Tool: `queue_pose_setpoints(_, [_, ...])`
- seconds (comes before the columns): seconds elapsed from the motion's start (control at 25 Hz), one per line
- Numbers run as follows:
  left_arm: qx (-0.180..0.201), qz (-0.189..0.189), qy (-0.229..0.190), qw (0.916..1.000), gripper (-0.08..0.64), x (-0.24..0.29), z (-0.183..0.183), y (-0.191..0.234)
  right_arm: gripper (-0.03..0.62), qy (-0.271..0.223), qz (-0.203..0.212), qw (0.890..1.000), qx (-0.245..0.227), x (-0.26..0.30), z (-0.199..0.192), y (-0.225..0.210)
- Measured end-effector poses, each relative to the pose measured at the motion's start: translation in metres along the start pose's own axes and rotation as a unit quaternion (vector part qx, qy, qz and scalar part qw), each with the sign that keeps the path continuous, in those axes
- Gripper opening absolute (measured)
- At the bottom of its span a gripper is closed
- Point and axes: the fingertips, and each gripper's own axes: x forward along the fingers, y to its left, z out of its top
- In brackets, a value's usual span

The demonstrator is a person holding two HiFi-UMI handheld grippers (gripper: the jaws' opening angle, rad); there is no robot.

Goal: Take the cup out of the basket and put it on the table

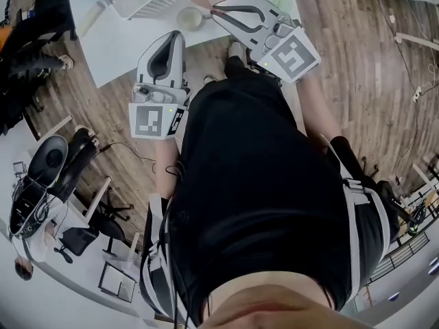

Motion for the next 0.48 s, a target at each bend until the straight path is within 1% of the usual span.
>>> queue_pose_setpoints(0.2, [0.000, -0.009, -0.001, 1.0000, 0.018, -0.031, -0.002, -0.010, 0.035, -0.004, -0.014, 1.000, 0.003, -0.005, 0.013, 0.025])
queue_pose_setpoints(0.48, [-0.007, -0.020, -0.007, 0.9998, 0.018, -0.090, -0.007, -0.019, 0.035, -0.012, -0.033, 0.999, 0.024, -0.009, 0.032, 0.083])
